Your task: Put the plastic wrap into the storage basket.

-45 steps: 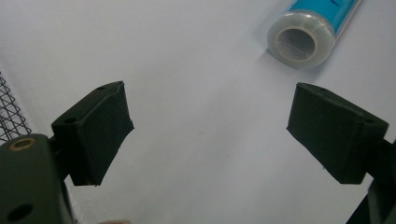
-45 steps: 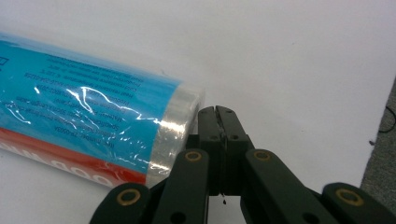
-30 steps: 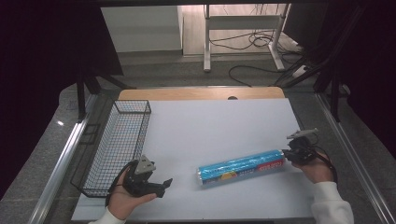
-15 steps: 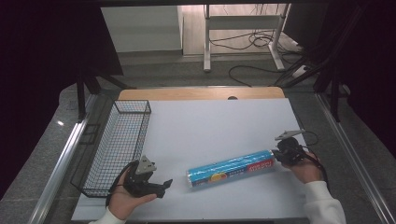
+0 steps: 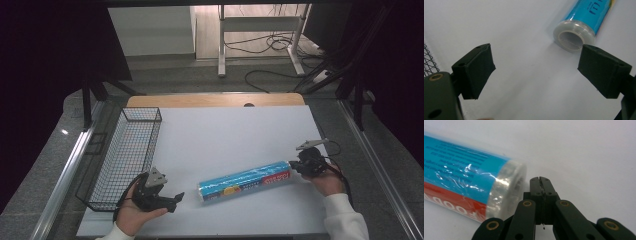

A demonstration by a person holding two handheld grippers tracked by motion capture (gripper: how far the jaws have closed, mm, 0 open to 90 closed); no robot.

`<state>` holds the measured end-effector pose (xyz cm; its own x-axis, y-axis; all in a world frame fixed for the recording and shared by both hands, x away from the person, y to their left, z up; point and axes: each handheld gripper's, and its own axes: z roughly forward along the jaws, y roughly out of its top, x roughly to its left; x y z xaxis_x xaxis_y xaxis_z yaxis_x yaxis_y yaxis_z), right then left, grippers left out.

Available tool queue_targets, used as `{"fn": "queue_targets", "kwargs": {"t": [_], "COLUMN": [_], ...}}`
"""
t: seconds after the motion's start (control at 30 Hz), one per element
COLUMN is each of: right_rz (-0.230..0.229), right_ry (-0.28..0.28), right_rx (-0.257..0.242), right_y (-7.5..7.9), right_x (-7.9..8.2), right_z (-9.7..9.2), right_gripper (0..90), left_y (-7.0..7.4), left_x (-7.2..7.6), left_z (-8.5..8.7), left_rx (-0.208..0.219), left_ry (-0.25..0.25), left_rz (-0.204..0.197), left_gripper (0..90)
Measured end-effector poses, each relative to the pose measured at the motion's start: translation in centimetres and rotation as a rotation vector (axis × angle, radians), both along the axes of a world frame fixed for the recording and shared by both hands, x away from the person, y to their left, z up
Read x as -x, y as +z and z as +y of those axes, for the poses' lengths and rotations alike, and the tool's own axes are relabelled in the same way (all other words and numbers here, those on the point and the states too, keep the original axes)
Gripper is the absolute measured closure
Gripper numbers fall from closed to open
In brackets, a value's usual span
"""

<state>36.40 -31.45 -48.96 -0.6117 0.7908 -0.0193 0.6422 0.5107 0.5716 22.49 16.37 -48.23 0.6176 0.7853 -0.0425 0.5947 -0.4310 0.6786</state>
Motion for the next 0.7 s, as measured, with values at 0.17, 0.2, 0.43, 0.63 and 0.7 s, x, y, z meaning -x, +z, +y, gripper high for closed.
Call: {"fn": "queue_targets", "kwargs": {"t": [0.17,0.2,0.43,0.63,0.7], "right_rz": [-0.026,-0.026,-0.083,-0.099,-0.104], "right_ry": [-0.045,-0.045,-0.088,-0.091,-0.087], "right_rx": [-0.044,-0.044,-0.15,-0.227,-0.215], "right_y": [0.7,0.7,1.7,1.8,1.6], "right_x": [1.0,1.0,4.1,6.5,6.8], "right_z": [-1.5,-1.5,-2.8,-1.8,-1.7], "right_gripper": [88.8,88.8,72.2,34.7,30.8], "left_y": [0.1,0.1,0.7,1.5,1.6], "left_x": [0.0,0.1,-0.3,-1.6,-2.1], "left_z": [-0.1,-0.2,-1.4,-4.1,-5.0], "left_rx": [-0.003,-0.002,0.006,0.006,0.005], "left_ry": [-0.003,-0.006,-0.057,-0.123,-0.137], "left_rz": [-0.004,-0.007,-0.015,-0.008,-0.008], "left_gripper": [13.0,13.0,13.1,15.4,15.7]}}
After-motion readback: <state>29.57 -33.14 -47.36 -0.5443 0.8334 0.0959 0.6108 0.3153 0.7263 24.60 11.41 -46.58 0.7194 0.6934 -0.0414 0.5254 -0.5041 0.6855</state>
